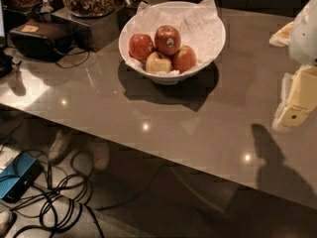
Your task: Pick apple from white bowl
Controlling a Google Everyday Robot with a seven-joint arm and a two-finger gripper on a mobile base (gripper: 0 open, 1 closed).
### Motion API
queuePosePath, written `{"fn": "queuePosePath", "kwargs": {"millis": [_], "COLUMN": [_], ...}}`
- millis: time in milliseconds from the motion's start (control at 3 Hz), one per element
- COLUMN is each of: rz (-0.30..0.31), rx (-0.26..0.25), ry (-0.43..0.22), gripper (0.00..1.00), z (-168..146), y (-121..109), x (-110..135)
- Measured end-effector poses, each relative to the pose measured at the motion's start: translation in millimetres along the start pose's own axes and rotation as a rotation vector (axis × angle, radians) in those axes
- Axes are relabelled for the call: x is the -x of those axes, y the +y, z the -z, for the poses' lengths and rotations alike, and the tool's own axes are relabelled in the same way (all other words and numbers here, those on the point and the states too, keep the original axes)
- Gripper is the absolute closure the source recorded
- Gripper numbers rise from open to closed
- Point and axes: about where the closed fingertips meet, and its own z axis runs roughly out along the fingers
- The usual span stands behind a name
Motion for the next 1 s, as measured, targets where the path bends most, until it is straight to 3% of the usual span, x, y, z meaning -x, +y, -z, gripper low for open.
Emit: {"fn": "queuePosePath", "kwargs": {"millis": [333,1000], "rz": [0.000,0.003], "rx": [0.000,-0.021], "ry": [0.000,0.045], "gripper": [0.00,0.00], "z": [0,-1], "y": [0,-18], "x": [0,32]}}
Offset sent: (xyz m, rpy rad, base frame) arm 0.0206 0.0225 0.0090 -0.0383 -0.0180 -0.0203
